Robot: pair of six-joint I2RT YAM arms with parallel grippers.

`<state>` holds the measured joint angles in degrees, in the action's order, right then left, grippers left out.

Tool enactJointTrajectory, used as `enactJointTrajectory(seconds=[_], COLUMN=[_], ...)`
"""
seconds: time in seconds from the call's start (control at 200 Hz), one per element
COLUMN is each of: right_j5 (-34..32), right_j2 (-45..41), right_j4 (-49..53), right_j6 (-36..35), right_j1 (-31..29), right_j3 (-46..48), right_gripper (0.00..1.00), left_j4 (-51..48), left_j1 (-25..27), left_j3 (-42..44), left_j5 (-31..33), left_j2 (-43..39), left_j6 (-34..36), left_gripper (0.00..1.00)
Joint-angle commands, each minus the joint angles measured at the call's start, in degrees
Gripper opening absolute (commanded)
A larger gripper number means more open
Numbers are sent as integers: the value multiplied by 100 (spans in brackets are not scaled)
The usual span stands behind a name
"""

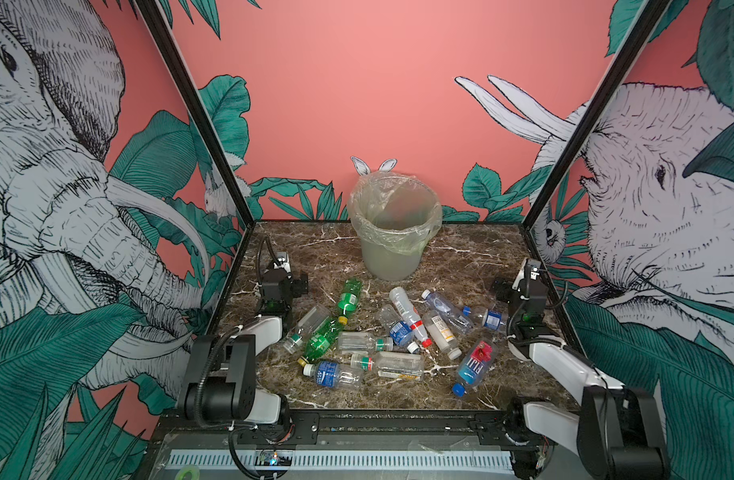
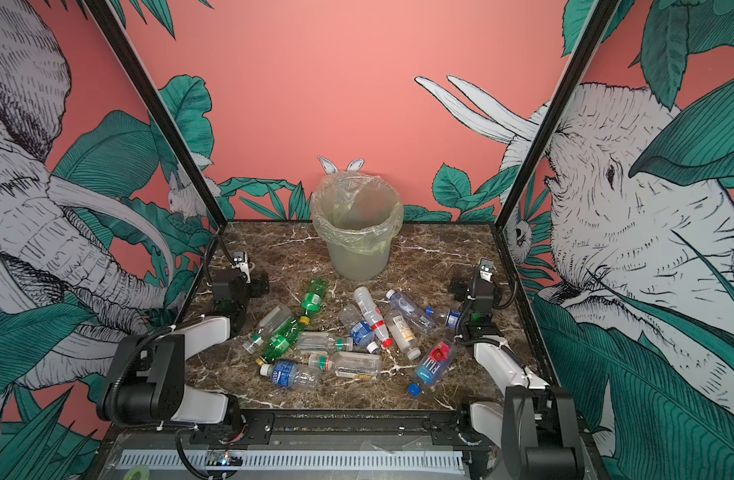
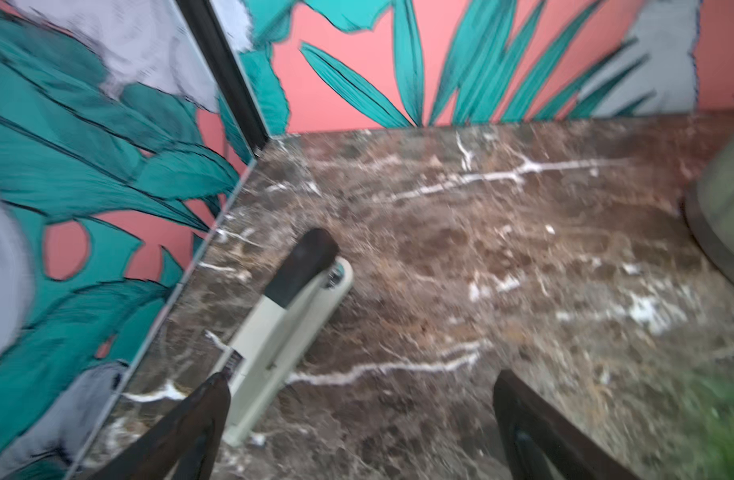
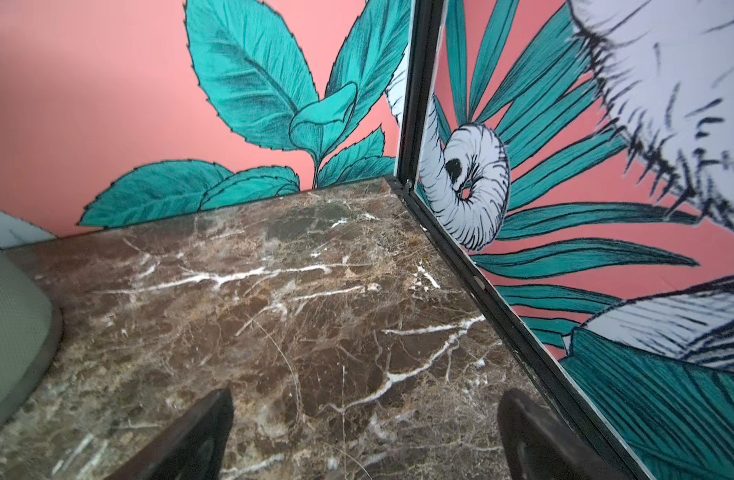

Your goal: Throw the plastic bottles in the bin

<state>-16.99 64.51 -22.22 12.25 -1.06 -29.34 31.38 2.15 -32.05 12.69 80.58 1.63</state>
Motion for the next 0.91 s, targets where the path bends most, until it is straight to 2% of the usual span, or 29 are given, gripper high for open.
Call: enactJointTrajectory(seconds=[0.0,0.29,0.52,0.605,0.9], right_j5=[-80,421,539,586,1285], right_j2=[-283,-656,-721,-746,-1059], right_j4=[1822,3164,4273,4685,5914], right_j6=[777,1478,1810,1965,2421], right_j1=[9,1,-6,-12,-65], right_j3=[-458,-782,-1117,-1254,-1520], right_gripper=[99,99,99,99,99], left_j4=[-824,-1475,-2050,-2299,-3745], left_j1=[12,13,13,13,131], left_j3=[-83,-310,-374,-414,-919], left_j5=[529,563,113,-244,-1114], left_j2=[-316,-726,-1256,-1452,-1772], left_j6=[-349,-1112,-1854,-2027,-2457], left_gripper=[100,99,99,100,99])
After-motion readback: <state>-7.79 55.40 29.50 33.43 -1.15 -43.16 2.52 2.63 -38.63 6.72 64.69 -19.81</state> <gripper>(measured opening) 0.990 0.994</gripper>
